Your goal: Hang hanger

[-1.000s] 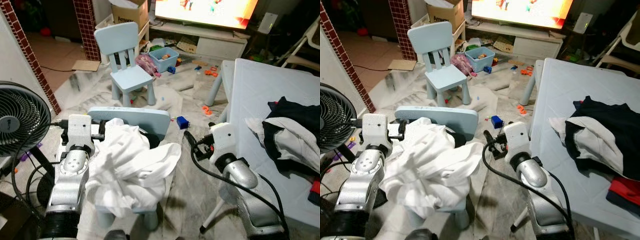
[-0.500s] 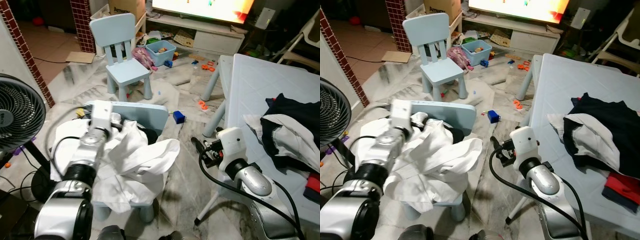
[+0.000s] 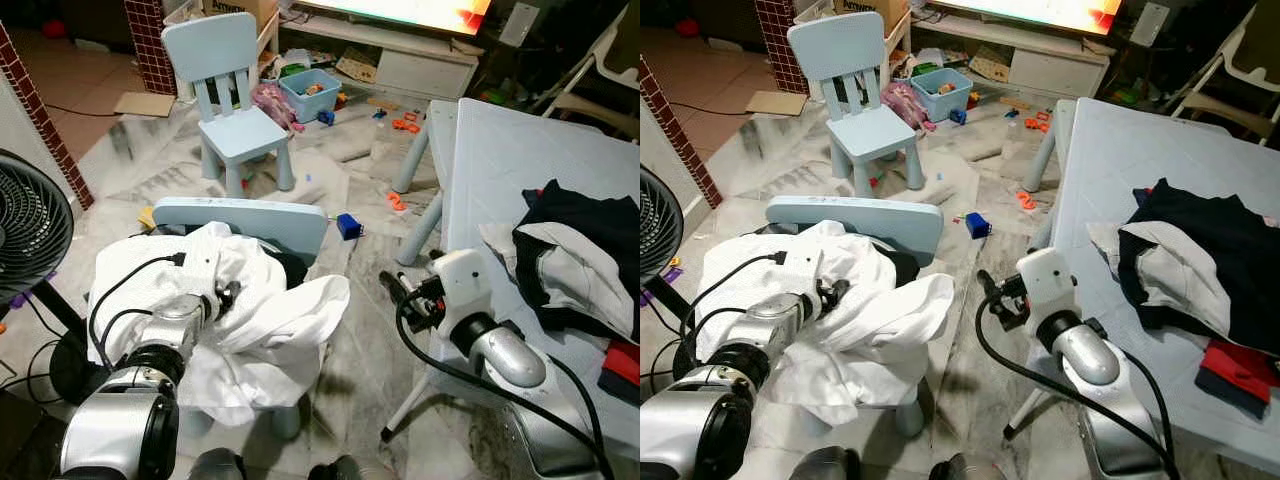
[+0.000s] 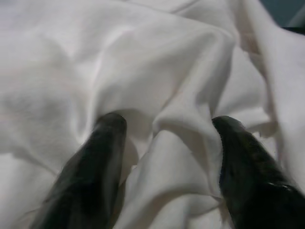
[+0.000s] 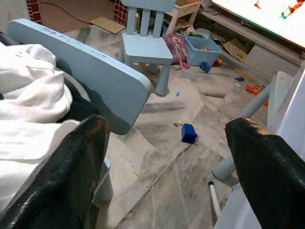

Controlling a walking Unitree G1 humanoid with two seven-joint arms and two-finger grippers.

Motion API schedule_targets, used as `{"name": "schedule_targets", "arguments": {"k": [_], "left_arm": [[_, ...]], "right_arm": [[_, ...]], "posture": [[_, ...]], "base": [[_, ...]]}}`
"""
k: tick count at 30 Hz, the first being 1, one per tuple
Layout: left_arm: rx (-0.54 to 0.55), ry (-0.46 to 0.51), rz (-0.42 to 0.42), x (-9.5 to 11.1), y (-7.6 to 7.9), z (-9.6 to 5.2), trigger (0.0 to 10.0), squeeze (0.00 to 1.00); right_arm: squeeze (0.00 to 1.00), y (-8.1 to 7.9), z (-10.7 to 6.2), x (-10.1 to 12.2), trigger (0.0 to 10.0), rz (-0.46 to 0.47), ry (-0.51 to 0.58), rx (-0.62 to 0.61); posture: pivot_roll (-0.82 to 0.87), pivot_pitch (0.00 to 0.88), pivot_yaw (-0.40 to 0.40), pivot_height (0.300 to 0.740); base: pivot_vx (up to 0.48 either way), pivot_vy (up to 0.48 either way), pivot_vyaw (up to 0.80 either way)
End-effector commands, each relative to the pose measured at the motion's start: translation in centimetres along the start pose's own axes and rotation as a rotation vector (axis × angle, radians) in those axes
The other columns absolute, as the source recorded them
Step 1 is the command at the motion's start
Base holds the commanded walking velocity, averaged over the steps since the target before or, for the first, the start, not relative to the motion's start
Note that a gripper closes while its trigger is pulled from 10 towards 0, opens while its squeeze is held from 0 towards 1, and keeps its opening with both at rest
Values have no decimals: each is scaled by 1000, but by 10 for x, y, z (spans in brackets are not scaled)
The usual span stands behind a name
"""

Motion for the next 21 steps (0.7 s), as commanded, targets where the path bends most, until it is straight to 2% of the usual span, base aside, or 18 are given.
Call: {"name": "schedule_targets", "arguments": {"k": [1,6,21], "left_arm": [[16,-10,-16,-8,-4,-2,0,0],[55,-12,-47,-13,-14,-3,0,0],[71,7,-53,-10,-15,-3,0,0]], "right_arm": [[0,2,1,-3,10000,-6,-18,-1],[0,-1,4,-3,10000,-5,-15,5],[0,0,6,-2,10000,-7,-10,3]], "posture": [[-112,74,-125,740],[-106,66,-127,740],[-105,68,-127,740]], "base": [[0,0,0],[0,0,0],[0,0,0]]}}
Point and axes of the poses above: a point about 5 cm out from each wrist's last joint towards the gripper, its own z axis pointing out of the wrist towards the gripper, its own x axis along the axis of the wrist's last joint, y = z × x, the point moved 6 cm from there along z, pointing out of the wrist towards the gripper, and after that the axes turned 12 degrees about z, right-handed, at the moved point
